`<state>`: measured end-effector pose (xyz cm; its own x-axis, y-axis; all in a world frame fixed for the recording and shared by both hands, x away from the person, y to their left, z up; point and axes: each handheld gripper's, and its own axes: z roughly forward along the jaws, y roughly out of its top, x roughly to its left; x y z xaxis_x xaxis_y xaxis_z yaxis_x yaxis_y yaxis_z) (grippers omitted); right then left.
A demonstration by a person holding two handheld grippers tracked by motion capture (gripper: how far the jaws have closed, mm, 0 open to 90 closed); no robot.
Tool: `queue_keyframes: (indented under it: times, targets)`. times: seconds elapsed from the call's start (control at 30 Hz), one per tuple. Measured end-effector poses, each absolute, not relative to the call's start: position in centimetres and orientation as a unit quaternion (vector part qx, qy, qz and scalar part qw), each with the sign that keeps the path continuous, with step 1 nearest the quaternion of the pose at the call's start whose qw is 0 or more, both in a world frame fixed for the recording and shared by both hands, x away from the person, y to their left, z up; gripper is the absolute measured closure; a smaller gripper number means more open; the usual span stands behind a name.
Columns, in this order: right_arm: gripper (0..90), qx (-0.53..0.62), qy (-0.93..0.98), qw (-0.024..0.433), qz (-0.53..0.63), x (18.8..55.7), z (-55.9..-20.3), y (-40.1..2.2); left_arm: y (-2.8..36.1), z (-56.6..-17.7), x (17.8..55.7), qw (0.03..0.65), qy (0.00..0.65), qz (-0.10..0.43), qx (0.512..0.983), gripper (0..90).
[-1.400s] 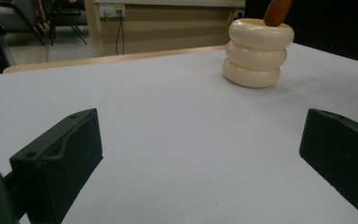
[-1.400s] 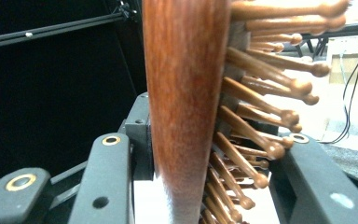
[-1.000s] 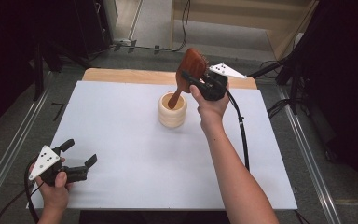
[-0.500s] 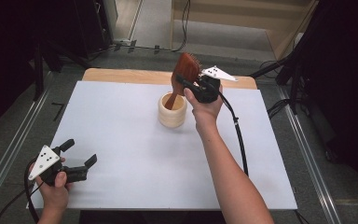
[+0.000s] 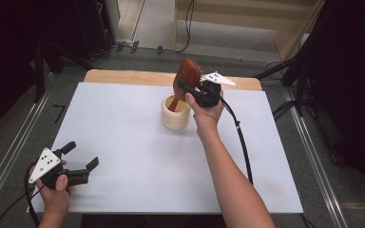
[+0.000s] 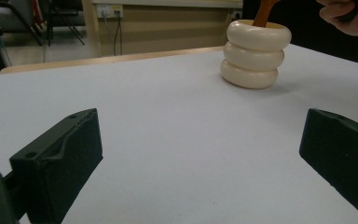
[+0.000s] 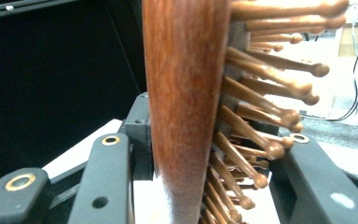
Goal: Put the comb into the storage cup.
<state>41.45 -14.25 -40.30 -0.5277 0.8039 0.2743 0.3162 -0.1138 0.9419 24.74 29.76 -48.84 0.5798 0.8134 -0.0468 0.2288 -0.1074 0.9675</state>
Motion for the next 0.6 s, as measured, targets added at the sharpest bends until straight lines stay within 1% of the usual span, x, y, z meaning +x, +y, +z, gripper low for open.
queue_keyframes:
  times: [0.6]
  targets:
    - [53.8, 0.464, 0.624, 0.189, 0.6, 41.9, -42.3, -14.3, 29.8, -48.8, 24.7, 0.553, 0.372, 0.264, 0.697, 0.0]
